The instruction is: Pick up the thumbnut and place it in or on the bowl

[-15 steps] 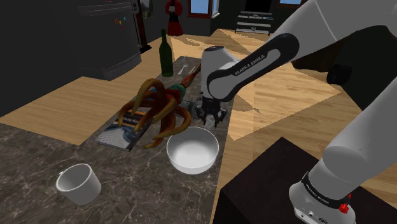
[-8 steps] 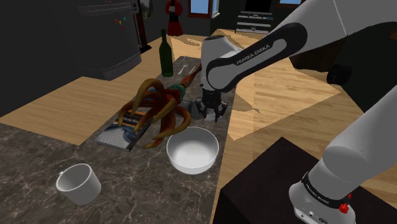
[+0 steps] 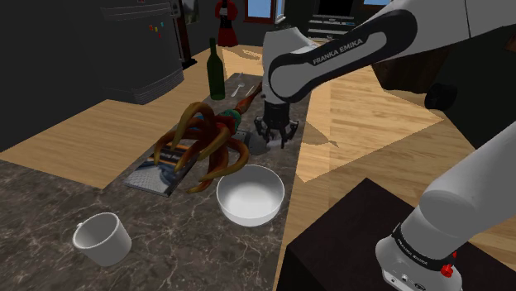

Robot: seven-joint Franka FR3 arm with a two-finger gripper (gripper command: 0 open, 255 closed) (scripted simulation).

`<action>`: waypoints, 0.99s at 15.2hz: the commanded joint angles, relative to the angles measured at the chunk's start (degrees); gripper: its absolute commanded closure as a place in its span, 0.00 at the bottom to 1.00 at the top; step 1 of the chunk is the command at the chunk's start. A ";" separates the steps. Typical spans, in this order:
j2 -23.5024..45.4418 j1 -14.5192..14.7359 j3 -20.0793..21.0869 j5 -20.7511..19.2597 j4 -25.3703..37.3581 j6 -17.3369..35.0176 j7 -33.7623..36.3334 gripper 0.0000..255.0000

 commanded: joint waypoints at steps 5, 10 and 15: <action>-2.12 0.07 -0.47 0.72 2.93 -4.93 -0.58 1.00; -3.56 2.69 2.79 2.34 2.67 -5.75 4.42 1.00; -3.73 5.75 7.25 3.72 3.44 -6.25 11.28 1.00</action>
